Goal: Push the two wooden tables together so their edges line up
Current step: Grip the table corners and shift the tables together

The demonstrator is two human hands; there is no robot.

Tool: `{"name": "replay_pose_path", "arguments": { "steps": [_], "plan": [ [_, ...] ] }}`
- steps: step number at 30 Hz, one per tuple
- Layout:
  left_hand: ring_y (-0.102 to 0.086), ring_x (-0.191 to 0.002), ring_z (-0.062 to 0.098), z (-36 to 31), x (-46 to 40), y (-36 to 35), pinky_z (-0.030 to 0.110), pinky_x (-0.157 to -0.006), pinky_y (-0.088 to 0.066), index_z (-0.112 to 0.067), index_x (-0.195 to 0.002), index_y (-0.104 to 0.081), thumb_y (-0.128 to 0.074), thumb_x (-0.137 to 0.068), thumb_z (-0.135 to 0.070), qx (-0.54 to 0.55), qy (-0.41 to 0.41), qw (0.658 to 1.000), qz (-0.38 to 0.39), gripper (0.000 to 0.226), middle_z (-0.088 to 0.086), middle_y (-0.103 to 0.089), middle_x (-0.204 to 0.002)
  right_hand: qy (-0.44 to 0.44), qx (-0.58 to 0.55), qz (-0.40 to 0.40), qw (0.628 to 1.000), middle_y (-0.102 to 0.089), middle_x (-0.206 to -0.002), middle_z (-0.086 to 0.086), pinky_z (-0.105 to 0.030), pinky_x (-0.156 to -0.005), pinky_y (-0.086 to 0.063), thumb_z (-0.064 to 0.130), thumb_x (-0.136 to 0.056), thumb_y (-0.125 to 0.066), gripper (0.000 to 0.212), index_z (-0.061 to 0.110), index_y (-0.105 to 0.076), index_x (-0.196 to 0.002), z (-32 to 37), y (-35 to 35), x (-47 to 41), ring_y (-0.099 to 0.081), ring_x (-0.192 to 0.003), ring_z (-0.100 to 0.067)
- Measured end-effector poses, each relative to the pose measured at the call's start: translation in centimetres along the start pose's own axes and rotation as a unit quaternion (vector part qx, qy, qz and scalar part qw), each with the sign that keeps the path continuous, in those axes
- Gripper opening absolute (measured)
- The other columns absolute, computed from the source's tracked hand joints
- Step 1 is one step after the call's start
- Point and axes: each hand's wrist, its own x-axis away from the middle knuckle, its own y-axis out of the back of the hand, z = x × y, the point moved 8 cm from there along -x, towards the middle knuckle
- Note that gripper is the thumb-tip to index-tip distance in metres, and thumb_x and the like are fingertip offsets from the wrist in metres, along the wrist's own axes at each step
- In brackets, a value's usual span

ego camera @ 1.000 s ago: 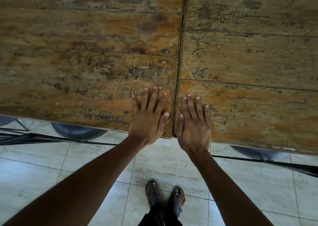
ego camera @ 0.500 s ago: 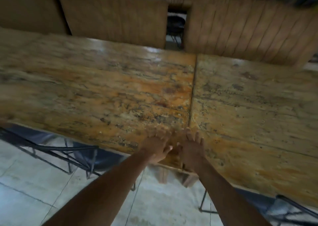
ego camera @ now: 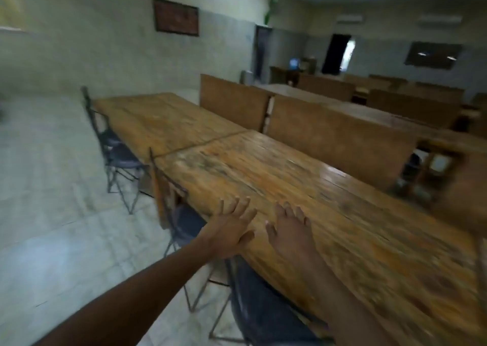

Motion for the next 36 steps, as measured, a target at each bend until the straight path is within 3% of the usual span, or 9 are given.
{"name": "replay_pose_path", "arguments": {
  "steps": [8, 16, 21, 26, 30, 36],
  "plan": [
    [-0.007, -0.154, 0.038, 25.7, 7.1, 6.2, 0.067, -0.119, -0.009, -0.02, -0.157, -0.023, -0.033, -0.102, -0.052, -0.014, 0.13, 0.991, -0.004, 0.064, 0.014, -0.011, -0.168, 0.111, -0.011, 0.011, 0.994, -0.018, -0.166, -0.007, -0.055, -0.119, -0.02, 0.049, -0.102, -0.035, 0.064, 0.02, -0.018, -0.156, 24.7, -3.7, -11.1, -0.014, -0.151, -0.037],
    [-0.006, -0.154, 0.037, 45.0, 6.5, 5.2, 0.067, -0.119, -0.009, -0.024, -0.155, -0.024, -0.031, -0.102, -0.054, -0.015, 0.161, 0.987, -0.02, 0.061, 0.013, -0.012, -0.168, 0.158, -0.049, -0.011, 0.986, -0.031, -0.16, -0.011, -0.046, -0.111, -0.036, 0.043, -0.101, -0.04, 0.061, 0.015, -0.025, -0.153, 38.5, -7.8, -25.2, -0.031, -0.145, -0.033],
    [-0.005, -0.155, 0.037, 56.8, 1.3, 3.1, 0.063, -0.12, -0.007, -0.022, -0.156, -0.023, -0.03, -0.104, -0.048, -0.028, 0.144, 0.989, 0.001, 0.058, 0.012, -0.011, -0.169, 0.172, -0.114, -0.029, 0.978, -0.018, -0.166, -0.011, -0.046, -0.111, -0.041, 0.033, -0.103, -0.04, 0.056, 0.011, -0.026, -0.152, 46.4, -13.4, -35.9, -0.031, -0.147, -0.031],
    [0.001, -0.155, 0.034, 69.6, -5.9, -0.6, 0.062, -0.12, 0.0, -0.02, -0.158, -0.015, -0.025, -0.106, -0.044, -0.021, 0.121, 0.99, 0.071, 0.058, 0.01, -0.004, -0.17, 0.12, -0.162, 0.014, 0.979, -0.012, -0.167, -0.01, -0.043, -0.11, -0.041, 0.031, -0.103, -0.041, 0.057, 0.012, -0.024, -0.153, 52.5, -20.9, -48.1, -0.03, -0.148, -0.03],
    [0.004, -0.155, 0.032, 75.7, -10.1, -1.9, 0.062, -0.12, -0.001, -0.018, -0.159, -0.012, -0.027, -0.106, -0.044, 0.002, 0.092, 0.991, 0.096, 0.06, 0.009, -0.002, -0.17, 0.059, -0.161, 0.047, 0.984, -0.009, -0.168, -0.01, -0.042, -0.113, -0.035, 0.032, -0.103, -0.044, 0.063, 0.011, -0.018, -0.156, 54.7, -24.1, -55.4, -0.023, -0.151, -0.031],
    [0.006, -0.155, 0.033, 85.1, -18.5, -9.2, 0.061, -0.121, -0.001, -0.014, -0.159, -0.012, -0.026, -0.107, -0.04, 0.009, 0.003, 0.99, 0.143, 0.06, 0.012, 0.0, -0.169, -0.056, -0.174, 0.019, 0.983, -0.008, -0.167, -0.012, -0.04, -0.124, -0.02, 0.026, -0.104, -0.04, 0.063, 0.006, -0.013, -0.157, 54.3, -29.9, -66.5, -0.006, -0.154, -0.03]
  ]
}}
